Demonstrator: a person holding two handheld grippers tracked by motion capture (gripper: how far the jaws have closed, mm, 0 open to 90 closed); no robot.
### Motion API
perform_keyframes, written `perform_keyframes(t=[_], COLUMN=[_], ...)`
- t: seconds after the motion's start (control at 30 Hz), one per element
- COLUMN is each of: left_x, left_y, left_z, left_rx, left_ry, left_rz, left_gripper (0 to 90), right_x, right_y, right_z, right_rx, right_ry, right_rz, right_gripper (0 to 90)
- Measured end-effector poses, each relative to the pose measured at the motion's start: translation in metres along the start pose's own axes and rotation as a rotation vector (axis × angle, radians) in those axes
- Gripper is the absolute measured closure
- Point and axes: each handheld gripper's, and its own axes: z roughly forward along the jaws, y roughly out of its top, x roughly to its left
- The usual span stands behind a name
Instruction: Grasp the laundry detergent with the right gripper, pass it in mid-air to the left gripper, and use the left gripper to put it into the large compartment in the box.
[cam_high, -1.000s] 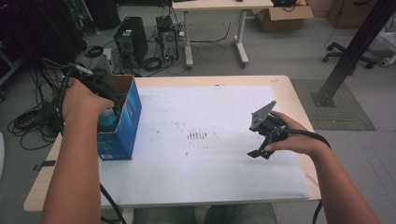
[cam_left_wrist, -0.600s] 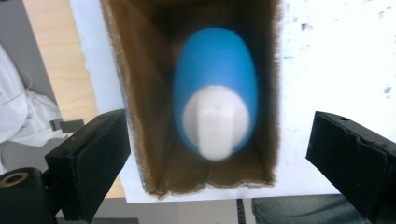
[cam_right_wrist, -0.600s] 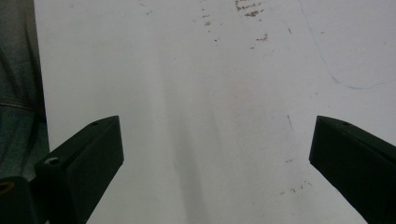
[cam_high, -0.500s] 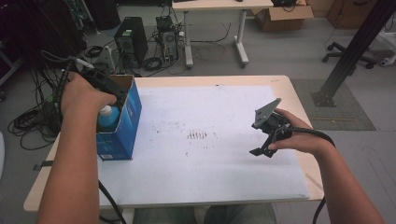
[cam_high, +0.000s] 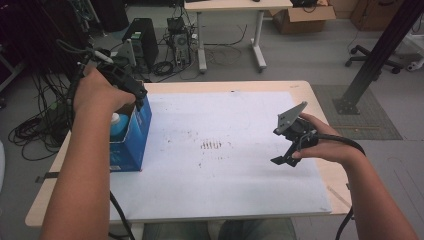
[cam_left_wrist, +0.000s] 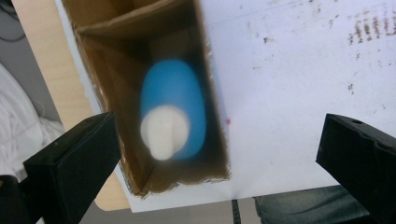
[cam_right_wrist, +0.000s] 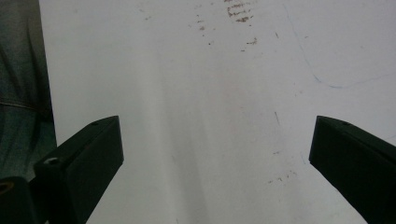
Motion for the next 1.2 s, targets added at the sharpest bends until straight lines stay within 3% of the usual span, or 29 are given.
perform_keyframes(t=[0.03,0.07,0.1,0.17,0.23,0.27,0.3,0.33,0.37,0.4,0.47,0.53,0.57,0.63,0.67,0.73,0.8,0.83,0.9,0.93,0.97,1.0,1.03,1.07,1.1,1.2], left_x=[-0.006,-0.006,-0.014,-0.023,-0.027,-0.038,-0.038,-0.047,-0.047,-0.056,-0.060,-0.072,-0.072,-0.081,-0.081,-0.089,-0.091,-0.097,-0.101,-0.101,-0.107,-0.107,-0.110,-0.110,-0.114,-0.120], left_y=[0.002,0.002,0.006,0.008,0.008,0.010,0.010,0.012,0.012,0.014,0.015,0.017,0.017,0.018,0.018,0.017,0.016,0.013,0.010,0.010,0.008,0.008,0.007,0.007,0.006,0.006], left_z=[-0.004,-0.004,-0.008,-0.011,-0.012,-0.014,-0.014,-0.015,-0.015,-0.017,-0.017,-0.016,-0.016,-0.013,-0.013,-0.010,-0.009,-0.007,-0.004,-0.004,-0.004,-0.004,-0.002,-0.002,0.001,0.007], left_rx=[-0.003,-0.003,-0.011,-0.018,-0.016,-0.012,-0.012,-0.019,-0.019,-0.020,-0.024,-0.027,-0.027,-0.022,-0.022,-0.029,-0.027,-0.029,-0.026,-0.026,-0.052,-0.052,-0.063,-0.063,-0.058,-0.044], left_ry=[-0.002,-0.002,-0.004,-0.021,-0.024,-0.013,-0.013,-0.025,-0.025,-0.033,-0.040,-0.080,-0.080,-0.095,-0.095,-0.108,-0.109,-0.100,-0.120,-0.120,-0.137,-0.137,-0.186,-0.186,-0.203,-0.193], left_rz=[0.028,0.028,0.096,0.169,0.188,0.257,0.257,0.306,0.306,0.359,0.382,0.453,0.453,0.533,0.533,0.608,0.628,0.702,0.753,0.753,0.833,0.833,0.881,0.881,0.921,0.978], left_gripper=[0.2,0.2,0.3,0.2,0.2,0.2,0.2,0.2,0.2,0.2,0.2,0.2,0.2,0.2,0.2,0.2,0.2,0.2,0.2,0.2,0.2,0.2,0.2,0.2,0.2,0.2], right_x=[0.000,0.000,0.000,0.000,0.000,0.000,0.000,-0.001,-0.001,-0.001,-0.001,-0.001,-0.001,-0.001,-0.001,0.001,0.002,0.003,0.004,0.004,0.004,0.004,0.003,0.003,0.001,-0.001], right_y=[0.000,0.000,0.001,0.001,0.002,0.003,0.003,0.005,0.005,0.008,0.010,0.016,0.019,0.025,0.025,0.034,0.037,0.044,0.049,0.049,0.054,0.054,0.058,0.058,0.062,0.066], right_z=[-0.001,-0.001,-0.003,-0.005,-0.007,-0.010,-0.010,-0.013,-0.013,-0.016,-0.017,-0.021,-0.022,-0.024,-0.024,-0.028,-0.029,-0.031,-0.032,-0.032,-0.032,-0.032,-0.032,-0.032,-0.030,-0.026], right_rx=[0.002,0.002,0.006,0.009,0.016,0.022,0.022,0.026,0.026,0.036,0.040,0.054,0.059,0.068,0.068,0.091,0.096,0.101,0.104,0.104,0.115,0.115,0.125,0.125,0.132,0.148], right_ry=[-0.001,-0.001,-0.002,-0.005,-0.007,-0.011,-0.011,-0.013,-0.013,-0.013,-0.013,-0.010,-0.009,-0.010,-0.010,-0.012,-0.012,-0.009,-0.004,-0.004,-0.001,-0.001,0.002,0.002,0.012,0.022], right_rz=[0.000,0.000,-0.004,-0.004,-0.004,-0.002,-0.002,-0.006,-0.006,-0.009,-0.012,-0.021,-0.025,-0.034,-0.034,-0.044,-0.048,-0.058,-0.066,-0.066,-0.071,-0.071,-0.082,-0.082,-0.089,-0.101], right_gripper=[2.9,2.9,2.9,2.9,2.9,2.9,2.9,2.9,2.9,2.9,2.9,2.9,2.9,2.9,2.9,3.0,2.9,3.0,3.0,3.0,3.0,3.0,3.0,3.0,2.9,3.0])
